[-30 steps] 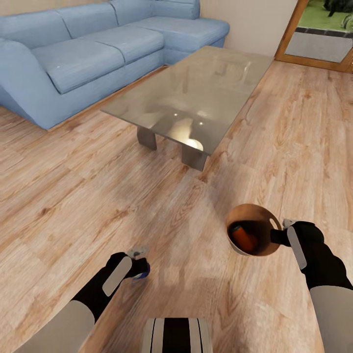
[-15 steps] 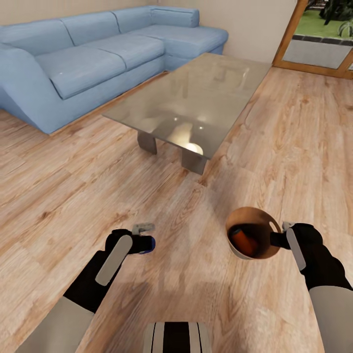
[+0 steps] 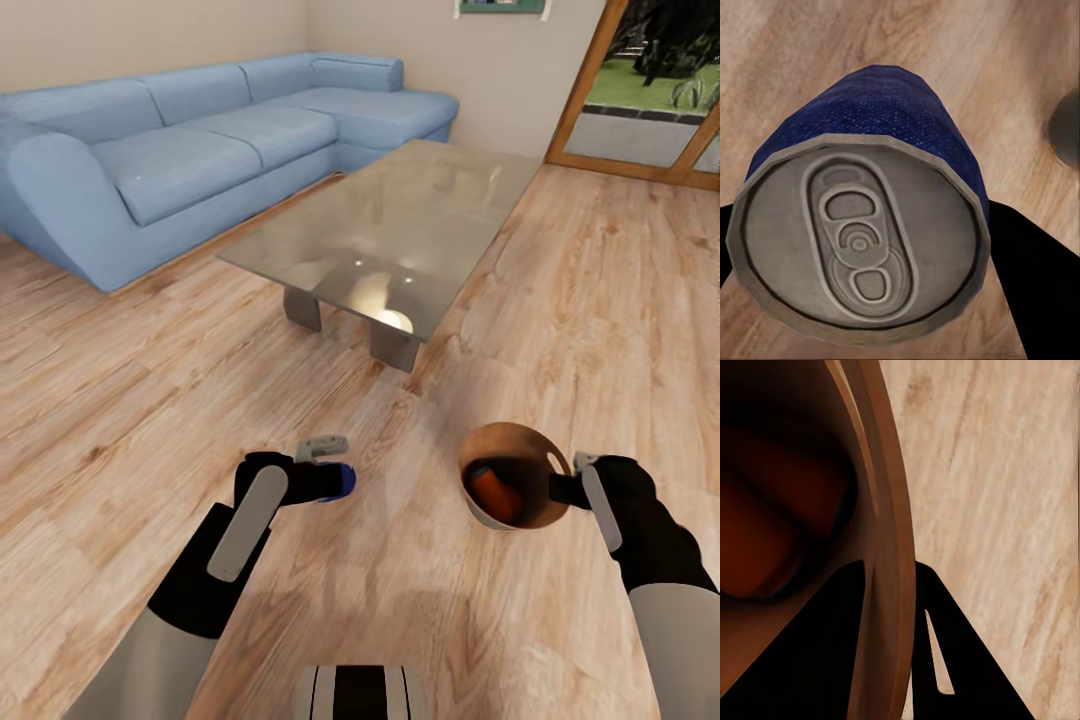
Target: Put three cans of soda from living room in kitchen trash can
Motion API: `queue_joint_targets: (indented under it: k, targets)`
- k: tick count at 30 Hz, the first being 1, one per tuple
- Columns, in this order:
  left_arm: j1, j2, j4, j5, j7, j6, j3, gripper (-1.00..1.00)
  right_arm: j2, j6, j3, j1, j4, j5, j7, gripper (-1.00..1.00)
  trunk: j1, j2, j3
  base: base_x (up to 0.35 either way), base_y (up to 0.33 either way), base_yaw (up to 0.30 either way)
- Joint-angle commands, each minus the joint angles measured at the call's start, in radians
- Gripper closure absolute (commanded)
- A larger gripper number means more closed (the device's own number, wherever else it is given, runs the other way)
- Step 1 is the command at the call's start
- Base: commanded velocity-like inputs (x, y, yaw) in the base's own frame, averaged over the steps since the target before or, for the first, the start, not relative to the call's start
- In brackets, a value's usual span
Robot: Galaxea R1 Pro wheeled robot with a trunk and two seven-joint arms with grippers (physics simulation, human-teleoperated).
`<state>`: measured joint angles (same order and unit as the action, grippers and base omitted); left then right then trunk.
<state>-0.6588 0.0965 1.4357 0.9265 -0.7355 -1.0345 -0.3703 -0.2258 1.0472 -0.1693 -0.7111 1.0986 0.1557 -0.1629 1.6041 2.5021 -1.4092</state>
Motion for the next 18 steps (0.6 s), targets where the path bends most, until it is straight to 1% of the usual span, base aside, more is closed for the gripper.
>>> queue_joint_targets:
  k: [1,6,9,18]
  targets:
    - [0.000,0.001,0.001,-0.002,0.000,-0.001,0.000,1.00,0.000,0.000,0.000,0.000,0.011,0.012,0.005,1.00,-0.001,0.000,0.004,0.000,0.000,0.000]
    - [0.004,0.004,0.005,0.003,-0.001,0.003,-0.002,1.00,0.003,0.000,0.003,0.013,0.060,0.017,0.006,1.00,-0.003,-0.001,0.023,0.000,0.000,0.000]
    - [0.006,0.004,0.004,0.004,0.001,0.004,-0.003,1.00,0.003,0.000,0.004,0.025,0.070,0.016,0.006,1.00,-0.004,-0.002,0.035,0.000,0.000,0.000]
    - [0.007,0.007,0.005,0.002,-0.003,0.005,-0.004,1.00,0.003,0.000,0.005,0.034,0.074,0.010,0.005,1.00,-0.039,-0.065,0.063,0.000,0.000,0.000]
